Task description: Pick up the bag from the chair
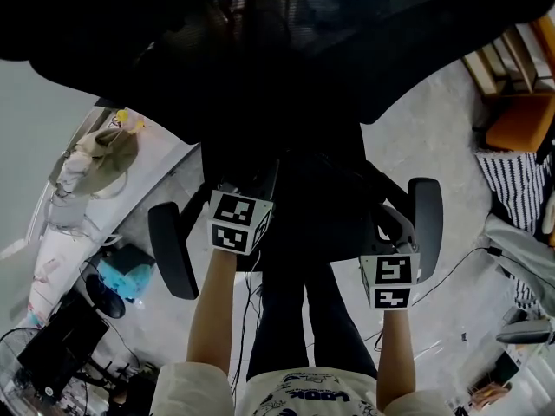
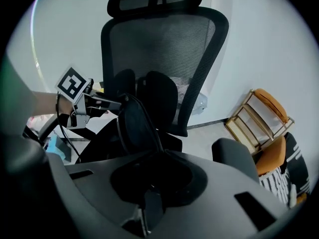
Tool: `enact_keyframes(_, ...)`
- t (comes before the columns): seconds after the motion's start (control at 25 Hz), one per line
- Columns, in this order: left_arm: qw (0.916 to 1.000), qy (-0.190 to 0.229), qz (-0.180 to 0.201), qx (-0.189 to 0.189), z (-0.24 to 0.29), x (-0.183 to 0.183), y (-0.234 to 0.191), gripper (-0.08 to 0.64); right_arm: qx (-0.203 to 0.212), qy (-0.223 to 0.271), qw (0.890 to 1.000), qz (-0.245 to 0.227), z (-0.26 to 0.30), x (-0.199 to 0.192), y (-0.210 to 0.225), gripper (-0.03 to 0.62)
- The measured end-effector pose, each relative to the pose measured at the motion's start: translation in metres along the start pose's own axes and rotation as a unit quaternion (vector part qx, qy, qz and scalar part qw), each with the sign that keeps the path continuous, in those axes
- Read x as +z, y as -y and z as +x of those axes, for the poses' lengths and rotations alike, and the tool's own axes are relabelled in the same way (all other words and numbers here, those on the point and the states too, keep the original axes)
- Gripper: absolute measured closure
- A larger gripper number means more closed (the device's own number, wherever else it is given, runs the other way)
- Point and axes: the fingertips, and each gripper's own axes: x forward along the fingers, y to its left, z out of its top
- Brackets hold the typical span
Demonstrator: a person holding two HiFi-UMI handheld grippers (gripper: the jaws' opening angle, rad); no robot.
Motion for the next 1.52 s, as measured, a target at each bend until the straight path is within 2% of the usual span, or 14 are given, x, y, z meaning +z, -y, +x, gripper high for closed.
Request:
enact_keyframes(0.28,0.998,0.035,-0.019,0.049,-0.065,0.03,-0.006,0.514,0.033,0.035,0.999,-0.008,-0.032,0.028,-0.018,0.543)
enact_keyframes(0.44,0.996,0.055,-0.007,0.07,-0.109,0.057,-0.006,0.515,0.049,0.061,0.997,-0.013,-0.06,0.055,-0.028,0.543)
enact_keyframes(0.64,0.9922,0.077,-0.002,0.098,-0.172,0.091,-0.005,0.517,0.067,0.093,0.992,-0.048,-0.107,0.093,-0.046,0.543)
enact_keyframes(1.08,0.9744,0.151,0.027,0.164,-0.306,0.174,0.028,0.517,0.099,0.185,0.974,-0.091,-0.222,0.159,-0.069,0.543)
enact_keyframes(1.32,0.9666,0.173,0.035,0.186,-0.352,0.2,0.044,0.518,0.111,0.216,0.965,-0.097,-0.264,0.181,-0.076,0.543)
enact_keyframes(1.52,0.9604,0.189,0.047,0.199,-0.38,0.217,0.066,0.52,0.103,0.241,0.959,-0.105,-0.296,0.186,-0.07,0.543)
